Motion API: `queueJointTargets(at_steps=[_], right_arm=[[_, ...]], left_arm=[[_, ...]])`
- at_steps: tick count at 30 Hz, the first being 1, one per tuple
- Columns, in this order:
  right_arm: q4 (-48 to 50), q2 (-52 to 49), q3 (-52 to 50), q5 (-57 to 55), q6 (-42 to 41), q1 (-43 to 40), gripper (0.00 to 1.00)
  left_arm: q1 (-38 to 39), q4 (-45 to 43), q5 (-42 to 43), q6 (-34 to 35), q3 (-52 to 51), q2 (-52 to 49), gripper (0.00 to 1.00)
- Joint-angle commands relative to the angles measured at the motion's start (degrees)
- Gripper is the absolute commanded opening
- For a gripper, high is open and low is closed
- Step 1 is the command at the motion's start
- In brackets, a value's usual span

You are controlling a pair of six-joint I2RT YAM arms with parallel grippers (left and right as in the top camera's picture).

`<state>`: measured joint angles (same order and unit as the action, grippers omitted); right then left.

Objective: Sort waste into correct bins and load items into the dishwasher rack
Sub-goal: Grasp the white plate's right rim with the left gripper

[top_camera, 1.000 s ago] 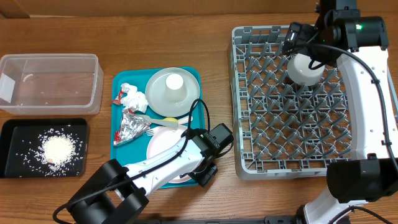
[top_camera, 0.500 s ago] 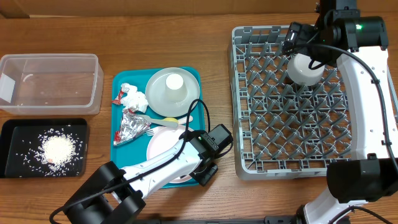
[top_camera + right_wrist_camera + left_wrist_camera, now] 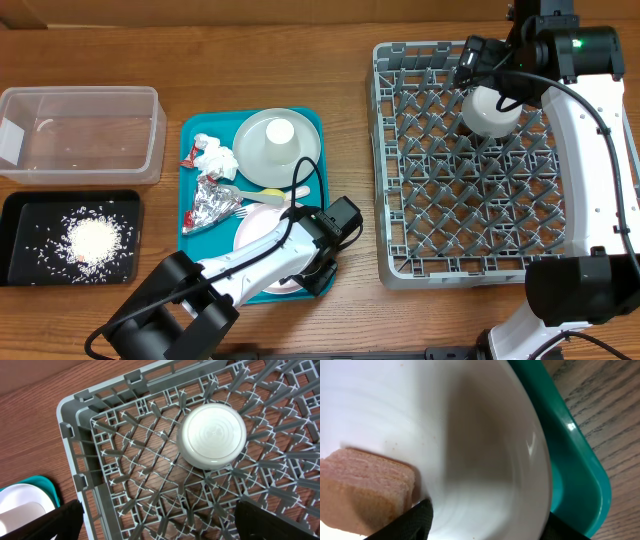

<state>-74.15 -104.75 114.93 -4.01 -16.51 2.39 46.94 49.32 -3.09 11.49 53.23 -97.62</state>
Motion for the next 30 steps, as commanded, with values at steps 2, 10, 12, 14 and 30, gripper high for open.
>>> queueJointTargets(at_steps=[2, 10, 12, 14, 30], right_arm=[[0.22, 0.59, 0.17, -0.66, -0.26, 0.11, 1.00], [0.22, 0.59, 0.17, -0.66, -0.26, 0.11, 1.00], [0.22, 0.59, 0.17, -0.66, -0.26, 0.11, 1.00], [0.17, 0.59, 0.17, -0.66, -0.24, 0.11, 1.00], [0.37, 0.59, 0.17, -0.44, -0.24, 0.11, 1.00]], left_arm=[[-0.79, -0.81, 2.75, -2.29, -0.66, -0.61, 0.60], [-0.83, -1.73, 2.67, -1.88, -0.52, -0.61, 0.29], [-0.83, -1.55, 2.58, -1.05, -0.33, -0.61, 0.26], [-0.83, -1.36, 2.51, -0.13, 0.07, -0.61, 0.18], [-0.79, 7.32, 3.08, 4.24, 9.16, -0.59, 0.04]])
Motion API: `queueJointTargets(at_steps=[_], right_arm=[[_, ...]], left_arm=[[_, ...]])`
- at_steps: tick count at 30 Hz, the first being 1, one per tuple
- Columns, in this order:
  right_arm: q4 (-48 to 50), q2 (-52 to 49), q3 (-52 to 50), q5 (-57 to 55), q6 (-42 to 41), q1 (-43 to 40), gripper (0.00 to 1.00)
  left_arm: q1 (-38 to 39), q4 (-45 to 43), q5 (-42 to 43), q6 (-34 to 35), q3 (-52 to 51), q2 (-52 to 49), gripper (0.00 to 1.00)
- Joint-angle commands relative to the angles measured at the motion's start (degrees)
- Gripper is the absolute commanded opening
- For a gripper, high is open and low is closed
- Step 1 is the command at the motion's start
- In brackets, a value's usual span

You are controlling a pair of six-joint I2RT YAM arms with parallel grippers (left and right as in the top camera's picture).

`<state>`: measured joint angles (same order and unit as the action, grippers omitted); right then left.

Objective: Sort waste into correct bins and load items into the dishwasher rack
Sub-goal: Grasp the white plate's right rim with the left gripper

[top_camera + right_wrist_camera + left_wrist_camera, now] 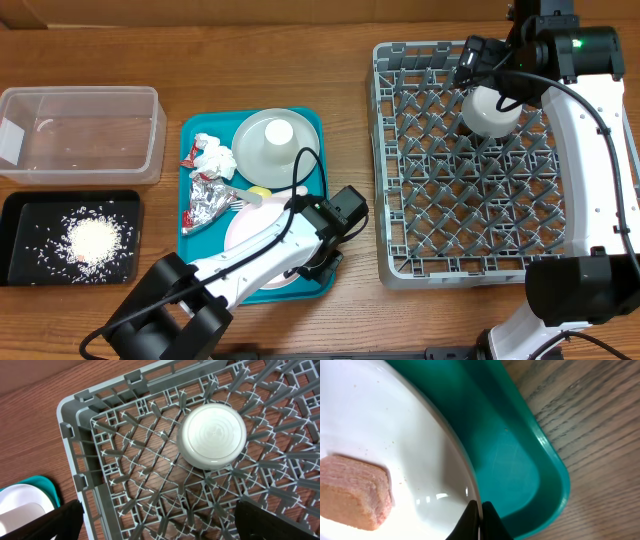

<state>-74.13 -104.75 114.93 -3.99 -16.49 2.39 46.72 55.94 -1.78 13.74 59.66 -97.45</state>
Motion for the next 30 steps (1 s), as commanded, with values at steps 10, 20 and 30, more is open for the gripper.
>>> queueJointTargets(at_steps=[10, 20, 30], right_arm=[[0.33, 0.59, 0.17, -0.46, -0.26, 0.11, 1.00], [0.35, 0.59, 0.17, -0.46, -0.28, 0.11, 1.00], [0.33, 0.59, 0.17, -0.46, -0.26, 0.11, 1.00]], left_arm=[[-0.52, 7.30, 3.13, 4.70, 9.11, -0.22, 0.04], [-0.52, 10.67, 3.34, 5.90, 13.51, 1.11, 0.04], [-0.52, 12.17, 4.26, 7.93, 14.12, 4.31, 0.04]])
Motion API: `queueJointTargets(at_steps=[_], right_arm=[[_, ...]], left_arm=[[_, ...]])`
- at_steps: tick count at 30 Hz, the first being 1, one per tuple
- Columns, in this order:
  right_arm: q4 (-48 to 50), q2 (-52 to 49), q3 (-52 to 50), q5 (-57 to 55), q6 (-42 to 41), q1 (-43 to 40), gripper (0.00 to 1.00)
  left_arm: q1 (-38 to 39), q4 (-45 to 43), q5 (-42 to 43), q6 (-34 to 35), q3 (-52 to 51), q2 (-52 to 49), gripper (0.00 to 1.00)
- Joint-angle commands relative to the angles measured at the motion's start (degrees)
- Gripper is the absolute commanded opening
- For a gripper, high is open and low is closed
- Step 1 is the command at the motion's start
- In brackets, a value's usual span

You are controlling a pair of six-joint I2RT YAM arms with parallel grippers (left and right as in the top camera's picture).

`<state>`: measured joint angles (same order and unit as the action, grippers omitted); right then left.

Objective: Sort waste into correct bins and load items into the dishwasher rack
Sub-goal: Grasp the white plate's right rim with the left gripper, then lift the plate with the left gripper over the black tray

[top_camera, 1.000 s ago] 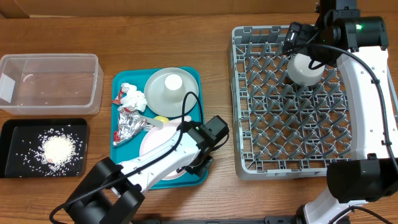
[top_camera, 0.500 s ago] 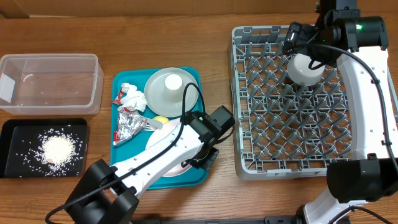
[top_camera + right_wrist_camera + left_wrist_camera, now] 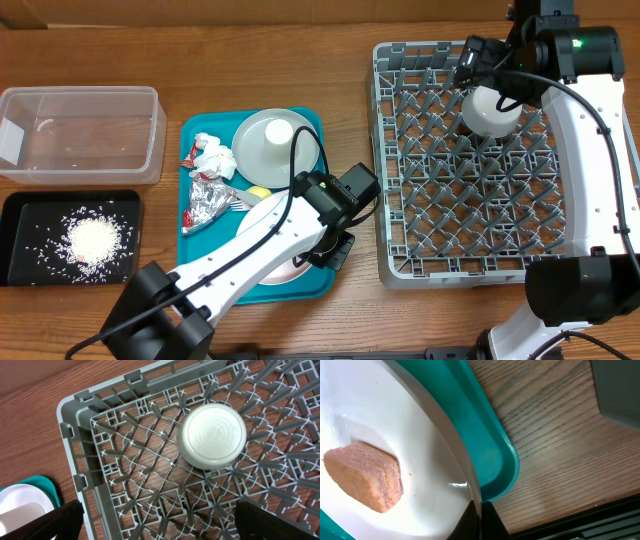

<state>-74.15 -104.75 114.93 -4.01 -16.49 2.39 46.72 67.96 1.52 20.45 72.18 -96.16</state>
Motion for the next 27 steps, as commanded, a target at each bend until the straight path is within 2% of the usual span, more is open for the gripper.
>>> queueJointTargets(at_steps=[1, 9, 15, 19, 27], right_arm=[[0.35, 0.59, 0.17, -0.44, -0.26, 0.11, 1.00], [0.37, 0.59, 0.17, -0.44, -0.26, 0.11, 1.00], [0.37, 0.59, 0.17, -0.44, -0.26, 0.11, 1.00], [0.35, 0.59, 0.17, -0.44, -0.26, 0.11, 1.00], [0.37, 0.59, 0.17, -0.44, -0.28, 0.11, 1.00]], left_arm=[[-0.52, 0.17, 1.18, 1.25, 1.60, 3.54, 0.04], [-0.52, 0.31, 1.86, 1.22, 1.60, 8.74, 0.04], [-2.38, 1.42, -5.18, 4.48, 1.62, 15.43, 0.04], [-7.41, 2.05, -5.16, 4.46, 1.62, 20.33, 0.04], [-24.70, 4.70, -5.09, 4.44, 1.60, 28.61, 0.04]])
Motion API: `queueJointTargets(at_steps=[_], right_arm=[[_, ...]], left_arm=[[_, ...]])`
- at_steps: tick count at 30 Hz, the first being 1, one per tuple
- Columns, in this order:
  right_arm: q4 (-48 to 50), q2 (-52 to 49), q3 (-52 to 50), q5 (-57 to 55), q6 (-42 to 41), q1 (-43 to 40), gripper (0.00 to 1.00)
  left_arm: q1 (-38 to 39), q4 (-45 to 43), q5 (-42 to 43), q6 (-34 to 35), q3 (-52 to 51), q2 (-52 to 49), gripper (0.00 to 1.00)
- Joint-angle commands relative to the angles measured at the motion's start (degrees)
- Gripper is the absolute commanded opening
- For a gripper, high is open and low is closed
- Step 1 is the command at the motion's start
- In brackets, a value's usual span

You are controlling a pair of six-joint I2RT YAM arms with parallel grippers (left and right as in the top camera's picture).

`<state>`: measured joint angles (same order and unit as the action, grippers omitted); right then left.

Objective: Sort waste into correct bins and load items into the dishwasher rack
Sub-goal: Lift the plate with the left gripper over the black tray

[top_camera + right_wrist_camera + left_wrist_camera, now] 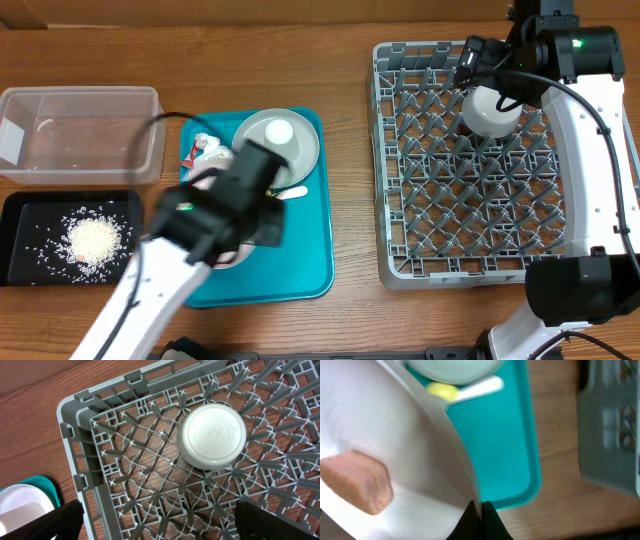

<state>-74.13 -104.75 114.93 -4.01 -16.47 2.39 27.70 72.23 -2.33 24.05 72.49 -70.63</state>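
Note:
A white plate [395,435] carrying a pink slice of food [355,487] hangs above the teal tray [505,440]. My left gripper [481,506] is shut on its rim. From overhead that arm is a blur over the left half of the tray [300,250]. My right gripper [160,520] stands wide open over the far end of the grey dishwasher rack [470,160]. It is above a white bowl [212,436] that sits upside down in the rack and holds nothing.
The tray also holds a pale green plate with a cup [277,140], a white spoon [475,387] with a yellow scrap [441,391], and crumpled wrappers [205,150]. At far left are a clear bin [80,135] and a black bin with rice [70,238].
My left gripper, still shut on the plate, has gone from the tray's front right corner to over its left half, higher above it. The right arm has not moved.
My left gripper first stood open around the plate's rim at the front of the tray. Then it was shut on the rim. Then the plate was tilted up at the tray's right edge, and now it hangs over the tray's left half. The right gripper stayed open above the bowl.

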Motion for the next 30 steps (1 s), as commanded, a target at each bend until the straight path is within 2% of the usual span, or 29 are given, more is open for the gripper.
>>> queueJointTargets(at_steps=[1, 8, 18, 24, 30], right_arm=[[0.35, 0.59, 0.17, -0.44, -0.31, 0.11, 1.00], [0.35, 0.59, 0.17, -0.44, -0.28, 0.11, 1.00], [0.35, 0.59, 0.17, -0.44, -0.28, 0.11, 1.00], [0.35, 0.59, 0.17, -0.44, -0.31, 0.11, 1.00], [0.33, 0.59, 0.17, -0.42, -0.31, 0.11, 1.00]], left_arm=[[-7.89, 0.55, -1.18, 0.83, 1.29, 3.74, 0.04], [-18.86, 1.97, -0.11, 0.85, 1.27, 4.13, 0.04], [-26.38, 1.25, 0.33, 0.85, 1.27, 1.66, 0.04], [-34.07, -0.94, 1.27, 0.59, 1.27, -1.25, 0.04], [-43.54, -4.24, 9.07, -3.63, 1.27, -3.74, 0.04]])
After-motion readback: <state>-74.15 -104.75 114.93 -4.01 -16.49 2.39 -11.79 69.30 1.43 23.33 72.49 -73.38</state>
